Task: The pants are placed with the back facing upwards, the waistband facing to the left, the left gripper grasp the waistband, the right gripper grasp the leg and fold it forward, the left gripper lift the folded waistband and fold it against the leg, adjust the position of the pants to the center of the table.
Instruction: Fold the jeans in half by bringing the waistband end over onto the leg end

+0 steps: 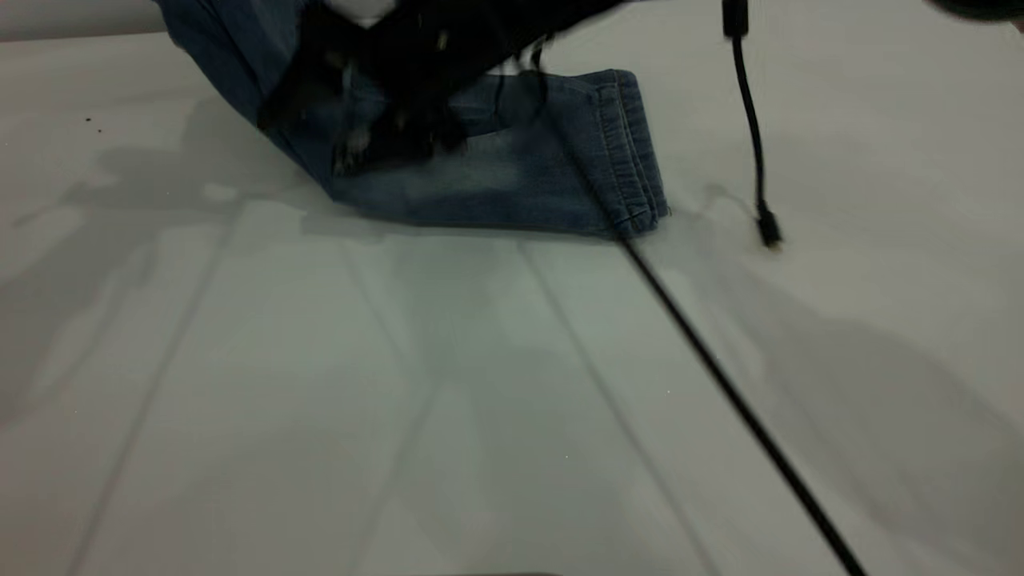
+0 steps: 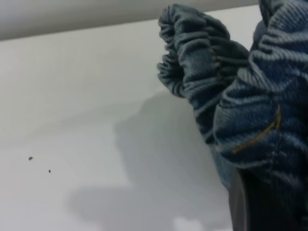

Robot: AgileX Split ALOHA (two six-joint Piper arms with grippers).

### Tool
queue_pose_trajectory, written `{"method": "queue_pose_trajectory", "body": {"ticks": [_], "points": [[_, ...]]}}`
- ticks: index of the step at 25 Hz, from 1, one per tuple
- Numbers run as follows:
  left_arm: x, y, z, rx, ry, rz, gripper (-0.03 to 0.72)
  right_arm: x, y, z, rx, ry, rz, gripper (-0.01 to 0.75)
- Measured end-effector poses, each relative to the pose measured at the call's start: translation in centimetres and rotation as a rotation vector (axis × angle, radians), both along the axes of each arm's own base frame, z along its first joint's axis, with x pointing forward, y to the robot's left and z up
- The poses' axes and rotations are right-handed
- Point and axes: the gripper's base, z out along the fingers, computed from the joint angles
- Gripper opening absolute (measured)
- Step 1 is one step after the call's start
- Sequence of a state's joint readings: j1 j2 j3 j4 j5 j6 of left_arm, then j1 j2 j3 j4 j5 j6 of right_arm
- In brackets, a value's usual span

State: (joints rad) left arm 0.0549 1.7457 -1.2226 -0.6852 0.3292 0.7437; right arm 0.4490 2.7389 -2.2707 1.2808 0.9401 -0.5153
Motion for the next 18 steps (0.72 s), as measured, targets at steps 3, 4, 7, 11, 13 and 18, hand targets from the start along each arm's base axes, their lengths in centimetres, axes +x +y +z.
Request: {"method": "queue_pose_trajectory", "body": {"ticks": [3, 4, 7, 11, 13, 18], "points": [[-0.1, -0.5, 0.2, 0.001, 0.001, -0.020, 0.115, 2.2, -3.4, 4.4, 0.024, -0.089, 0.005, 0.507], [-0.1, -0.8, 0.1, 0.001, 0.001, -0.028, 0.116, 2.9, -4.8, 6.0, 0.031, -0.121, 0.002, 0.507], [-0.1, -3.0, 0.0, 0.002, 0.004, -0.082, 0.116, 4.6, -8.9, 10.4, 0.057, -0.201, -0.030, 0.507], [0.2, -6.8, -1.7, 0.004, 0.023, -0.158, 0.116, 5.7, -13.7, 15.3, 0.080, -0.289, -0.082, 0.507], [0.5, -9.2, -3.5, -0.011, 0.046, -0.180, 0.116, 5.8, -15.5, 17.2, 0.080, -0.326, -0.101, 0.507], [0.8, -14.2, -9.0, -0.041, 0.107, -0.175, 0.116, 5.5, -17.0, 19.8, 0.046, -0.379, -0.101, 0.507]]}}
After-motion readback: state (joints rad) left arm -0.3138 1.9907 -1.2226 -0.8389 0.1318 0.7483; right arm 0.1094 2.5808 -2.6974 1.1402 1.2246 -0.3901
